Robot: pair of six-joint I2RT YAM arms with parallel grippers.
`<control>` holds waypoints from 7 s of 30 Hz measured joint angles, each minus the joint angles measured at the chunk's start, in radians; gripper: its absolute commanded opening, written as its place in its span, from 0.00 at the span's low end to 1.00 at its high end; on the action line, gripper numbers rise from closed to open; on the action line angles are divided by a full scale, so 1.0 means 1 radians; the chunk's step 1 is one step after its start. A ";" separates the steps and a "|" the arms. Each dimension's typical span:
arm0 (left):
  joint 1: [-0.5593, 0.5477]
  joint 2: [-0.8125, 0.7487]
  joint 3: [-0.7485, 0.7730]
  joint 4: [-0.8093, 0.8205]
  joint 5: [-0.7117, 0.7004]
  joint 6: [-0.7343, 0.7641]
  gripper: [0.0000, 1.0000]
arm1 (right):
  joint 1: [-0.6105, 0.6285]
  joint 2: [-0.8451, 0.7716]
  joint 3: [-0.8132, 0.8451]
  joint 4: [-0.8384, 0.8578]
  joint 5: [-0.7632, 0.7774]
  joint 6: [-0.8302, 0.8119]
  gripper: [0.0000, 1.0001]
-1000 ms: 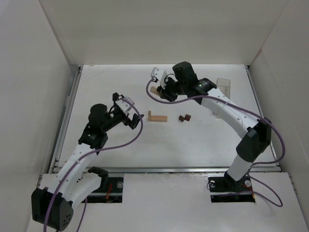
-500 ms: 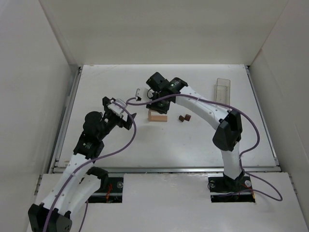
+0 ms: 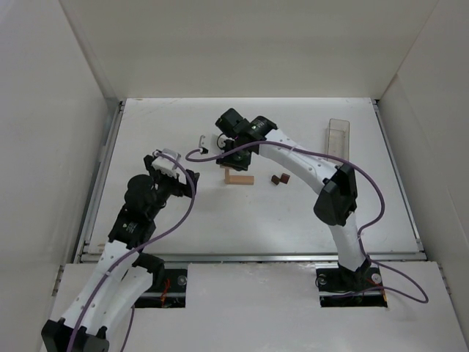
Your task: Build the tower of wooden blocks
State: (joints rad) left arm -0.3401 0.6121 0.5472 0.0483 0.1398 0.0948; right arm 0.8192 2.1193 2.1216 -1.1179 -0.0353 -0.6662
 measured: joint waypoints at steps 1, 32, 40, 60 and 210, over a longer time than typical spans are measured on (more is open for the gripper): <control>0.000 0.000 0.000 -0.009 -0.028 -0.014 0.91 | 0.000 0.000 0.000 0.002 -0.005 -0.002 0.00; 0.000 0.032 -0.011 -0.068 -0.352 -0.251 0.80 | 0.001 0.109 0.037 0.029 -0.037 -0.020 0.00; 0.000 0.033 -0.016 -0.068 -0.349 -0.250 0.81 | 0.008 0.120 0.059 0.034 -0.020 -0.022 0.00; 0.000 0.034 -0.024 -0.067 -0.349 -0.245 0.81 | 0.014 0.130 0.060 0.034 0.002 -0.025 0.00; 0.000 0.042 -0.048 -0.038 -0.301 -0.226 0.82 | 0.007 0.160 0.054 0.050 0.001 -0.048 1.00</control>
State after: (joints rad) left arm -0.3401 0.6537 0.4995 0.0101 -0.1612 -0.1314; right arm 0.8261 2.2791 2.1757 -1.0679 -0.0341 -0.7139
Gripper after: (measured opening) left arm 0.818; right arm 0.998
